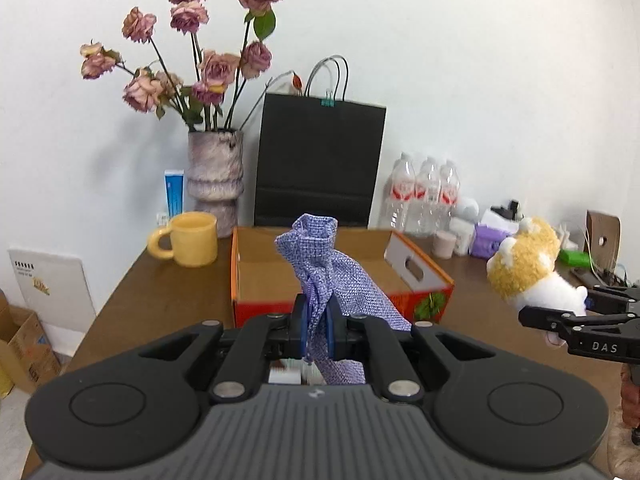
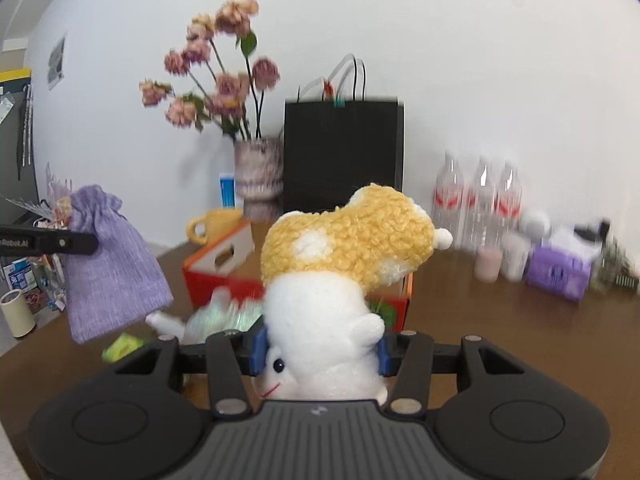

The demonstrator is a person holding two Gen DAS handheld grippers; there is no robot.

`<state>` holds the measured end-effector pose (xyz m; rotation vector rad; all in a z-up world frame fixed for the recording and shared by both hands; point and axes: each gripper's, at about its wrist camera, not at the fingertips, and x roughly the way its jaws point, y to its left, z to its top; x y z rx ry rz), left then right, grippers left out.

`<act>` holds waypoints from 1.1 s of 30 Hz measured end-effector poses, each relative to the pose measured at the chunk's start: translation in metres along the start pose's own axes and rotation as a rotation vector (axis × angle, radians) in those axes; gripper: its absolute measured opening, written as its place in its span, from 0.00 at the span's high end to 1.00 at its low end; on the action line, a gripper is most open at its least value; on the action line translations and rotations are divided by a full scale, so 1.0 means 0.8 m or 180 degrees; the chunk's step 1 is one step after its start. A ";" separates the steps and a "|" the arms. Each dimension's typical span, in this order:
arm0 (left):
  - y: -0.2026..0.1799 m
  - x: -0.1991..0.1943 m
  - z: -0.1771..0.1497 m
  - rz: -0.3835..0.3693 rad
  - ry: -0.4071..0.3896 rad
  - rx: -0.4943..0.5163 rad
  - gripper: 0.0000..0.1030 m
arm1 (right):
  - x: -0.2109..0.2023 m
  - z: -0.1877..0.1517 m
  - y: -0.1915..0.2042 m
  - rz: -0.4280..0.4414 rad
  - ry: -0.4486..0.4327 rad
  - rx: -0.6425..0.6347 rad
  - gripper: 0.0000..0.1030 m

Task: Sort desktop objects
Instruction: 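Lift the plush toy and purple pouch and carry both over the cardboard box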

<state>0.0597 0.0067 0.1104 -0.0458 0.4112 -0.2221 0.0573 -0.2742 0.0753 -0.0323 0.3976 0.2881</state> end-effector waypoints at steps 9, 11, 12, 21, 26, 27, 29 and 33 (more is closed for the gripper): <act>0.008 0.046 0.054 0.0051 -0.0169 -0.0083 0.91 | 0.037 0.064 -0.011 -0.0059 -0.0254 -0.0138 0.54; 0.011 0.056 0.062 0.0051 -0.0188 -0.0106 0.91 | 0.047 0.077 -0.017 -0.0062 -0.0282 -0.0113 0.54; 0.012 0.060 0.066 0.0052 -0.0199 -0.0122 0.91 | 0.053 0.082 -0.019 -0.0061 -0.0293 -0.0098 0.54; 0.020 0.118 0.089 -0.0056 -0.0180 -0.0345 0.91 | 0.114 0.113 -0.040 0.0017 -0.0384 0.0216 0.54; 0.029 0.152 0.096 -0.0104 -0.0254 -0.0536 0.91 | 0.161 0.112 -0.040 0.0143 -0.0338 0.0438 0.54; 0.031 0.159 0.097 -0.0107 -0.0255 -0.0563 0.91 | 0.171 0.111 -0.039 0.0141 -0.0348 0.0478 0.54; 0.035 0.177 0.101 -0.0097 -0.0246 -0.0615 0.91 | 0.189 0.114 -0.044 0.0121 -0.0374 0.0591 0.54; 0.047 0.216 0.106 -0.0075 -0.0201 -0.0758 0.91 | 0.224 0.123 -0.054 0.0149 -0.0343 0.0765 0.54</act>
